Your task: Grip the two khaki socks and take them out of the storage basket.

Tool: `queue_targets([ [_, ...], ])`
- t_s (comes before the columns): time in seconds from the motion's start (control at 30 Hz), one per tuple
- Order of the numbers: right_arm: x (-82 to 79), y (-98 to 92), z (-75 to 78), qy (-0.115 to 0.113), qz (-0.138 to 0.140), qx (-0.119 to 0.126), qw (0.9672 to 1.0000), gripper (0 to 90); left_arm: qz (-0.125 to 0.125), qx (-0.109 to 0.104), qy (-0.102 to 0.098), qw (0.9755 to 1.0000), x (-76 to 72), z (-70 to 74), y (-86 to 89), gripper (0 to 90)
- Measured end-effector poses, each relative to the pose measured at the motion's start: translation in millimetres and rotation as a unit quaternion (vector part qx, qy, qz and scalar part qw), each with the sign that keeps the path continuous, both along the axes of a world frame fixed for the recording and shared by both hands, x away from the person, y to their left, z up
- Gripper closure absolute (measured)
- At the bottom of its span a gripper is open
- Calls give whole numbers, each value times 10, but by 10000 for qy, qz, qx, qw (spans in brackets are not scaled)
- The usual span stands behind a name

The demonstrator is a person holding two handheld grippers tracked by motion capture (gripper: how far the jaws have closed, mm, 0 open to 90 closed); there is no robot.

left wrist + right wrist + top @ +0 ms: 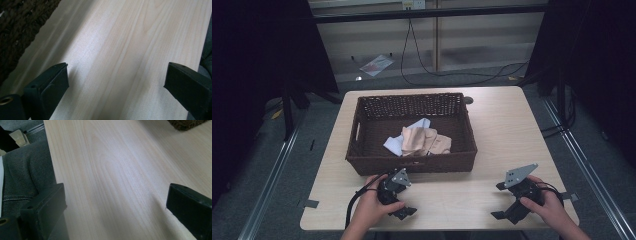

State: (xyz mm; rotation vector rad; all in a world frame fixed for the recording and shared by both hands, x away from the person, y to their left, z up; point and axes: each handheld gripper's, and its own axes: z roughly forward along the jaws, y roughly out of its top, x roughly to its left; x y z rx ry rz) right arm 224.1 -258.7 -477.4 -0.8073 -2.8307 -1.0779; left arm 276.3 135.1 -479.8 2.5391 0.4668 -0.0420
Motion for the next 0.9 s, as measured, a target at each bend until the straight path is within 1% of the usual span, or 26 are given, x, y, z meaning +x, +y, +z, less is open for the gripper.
queue_targets([
  [0.07,2,-1,1,-7,-23,15,10000,20,11,-17,-7,10000,1,23,-2,48],
  [0.1,6,-3,4,-32,-34,15,10000,20,-6,-38,35,10000,9,43,6,47],
  [0.13,6,-3,4,-32,-34,15,10000,20,-6,-38,35,10000,9,43,6,48],
  [0.17,7,-2,4,-28,-40,17,10000,20,1,-33,75,10000,11,51,11,48],
  [0.23,9,1,0,-6,-25,14,10000,20,-11,-11,92,10000,18,70,21,48],
  [0.3,11,0,0,-15,-8,14,10000,20,-42,16,176,9998,23,100,26,48],
  [0.33,11,0,1,-9,-24,30,10000,20,-13,-22,209,9998,20,109,26,49],
  [0.37,11,-2,4,-16,-37,15,10000,20,-46,12,209,9998,29,131,29,49],
  [0.4,13,-7,7,5,-53,10,10000,20,-26,-9,238,9997,29,149,27,49],
  [0.43,13,-7,7,5,-53,10,10000,20,-50,52,256,9996,35,168,29,49],
  [0.5,13,-7,7,6,-44,10,10000,20,-140,106,434,9989,51,207,20,59],
  [0.57,11,-5,7,13,-46,12,10000,20,-140,143,413,9989,58,221,16,56],
  [0.7,11,-9,9,-8,-52,36,10000,20,-140,180,550,9982,103,258,7,54],
  [0.77,10,-9,9,-6,-53,29,10000,20,-99,186,570,9981,116,279,8,51],
  [0.87,9,-7,8,-2,-46,29,10000,20,-135,184,596,9980,131,301,10,50],
  [0.9,10,-5,6,-13,-26,27,10000,20,-189,287,605,9976,150,344,13,50],
])
